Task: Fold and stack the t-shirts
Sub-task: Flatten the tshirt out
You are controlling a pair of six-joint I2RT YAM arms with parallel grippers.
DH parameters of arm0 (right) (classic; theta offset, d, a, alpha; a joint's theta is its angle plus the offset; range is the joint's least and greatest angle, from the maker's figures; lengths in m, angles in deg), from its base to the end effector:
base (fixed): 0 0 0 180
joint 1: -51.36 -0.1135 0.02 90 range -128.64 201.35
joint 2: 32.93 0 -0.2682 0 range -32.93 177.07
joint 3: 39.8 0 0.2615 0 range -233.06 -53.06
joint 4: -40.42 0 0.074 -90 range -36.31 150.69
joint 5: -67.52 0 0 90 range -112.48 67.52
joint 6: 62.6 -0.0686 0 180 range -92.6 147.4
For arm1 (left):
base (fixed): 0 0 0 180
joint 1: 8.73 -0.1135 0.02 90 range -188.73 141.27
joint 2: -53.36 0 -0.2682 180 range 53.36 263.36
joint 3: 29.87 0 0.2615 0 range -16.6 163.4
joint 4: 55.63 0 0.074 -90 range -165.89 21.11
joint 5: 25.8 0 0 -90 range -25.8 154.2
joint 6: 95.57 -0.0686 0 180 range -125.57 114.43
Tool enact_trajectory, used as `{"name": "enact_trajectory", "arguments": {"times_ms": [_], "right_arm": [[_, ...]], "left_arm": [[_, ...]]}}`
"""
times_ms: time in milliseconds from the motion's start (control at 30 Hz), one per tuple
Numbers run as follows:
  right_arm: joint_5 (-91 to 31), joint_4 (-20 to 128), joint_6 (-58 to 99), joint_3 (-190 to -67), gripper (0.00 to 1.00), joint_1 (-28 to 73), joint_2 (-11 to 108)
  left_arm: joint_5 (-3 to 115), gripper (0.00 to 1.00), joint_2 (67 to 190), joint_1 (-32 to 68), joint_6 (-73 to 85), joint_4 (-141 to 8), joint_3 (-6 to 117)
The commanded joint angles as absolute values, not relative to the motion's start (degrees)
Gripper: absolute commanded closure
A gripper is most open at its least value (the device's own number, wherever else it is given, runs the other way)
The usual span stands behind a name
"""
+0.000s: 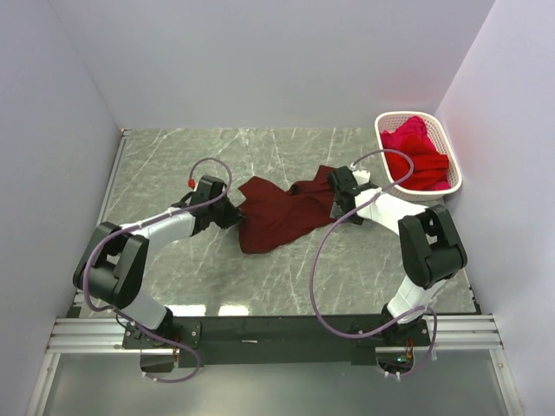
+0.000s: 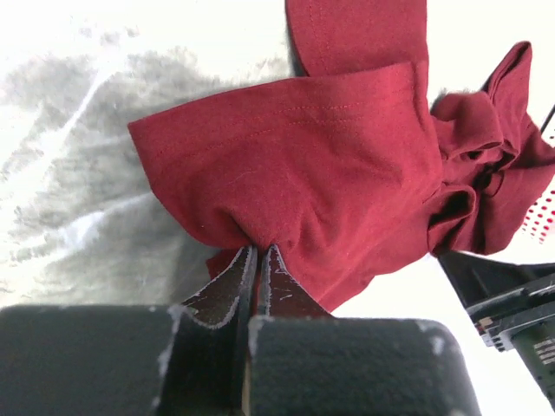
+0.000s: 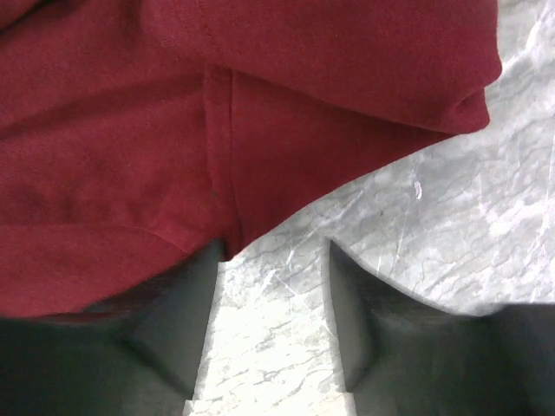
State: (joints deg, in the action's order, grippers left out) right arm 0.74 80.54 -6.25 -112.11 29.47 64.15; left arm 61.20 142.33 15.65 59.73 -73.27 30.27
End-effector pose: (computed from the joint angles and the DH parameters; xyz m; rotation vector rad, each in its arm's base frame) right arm 0.3336 0.1049 0.1460 0.3793 2.5382 -0.2000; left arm 0.3104 -0.1446 0.1522 -0.8607 2.3828 -0.7603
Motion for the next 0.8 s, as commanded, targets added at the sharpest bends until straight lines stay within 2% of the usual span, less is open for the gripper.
{"name": "enact_trajectory", "arguments": {"times_ms": [0,67,100,200,367,533,767], "right_arm": [[1.6,77.5,-7.8,-112.2,0.47,28.9,64.4],[1.8,77.8,-7.7,-112.4,0.56,28.9,64.8],[1.9,77.9,-7.8,-112.4,0.65,28.8,65.2],[1.8,78.4,-7.9,-113.2,0.79,28.9,66.5],[2.1,78.5,-8.3,-114.2,0.73,28.9,66.4],[1.9,78.1,-8.8,-114.7,0.57,28.3,64.1],[3.1,78.6,-10.0,-116.2,0.55,28.1,66.4]], "left_arm": [[62.4,0.99,140.5,14.9,57.5,-74.0,32.0],[61.9,0.99,140.0,14.6,57.0,-74.1,32.3],[62.1,0.99,139.8,14.6,56.6,-74.8,32.4],[62.2,0.99,138.5,14.4,55.6,-75.4,33.0],[62.0,0.99,136.8,14.4,55.0,-75.8,32.7],[61.8,0.99,136.0,14.4,54.9,-75.7,31.9],[61.6,0.99,136.2,14.4,54.6,-75.7,32.2]]}}
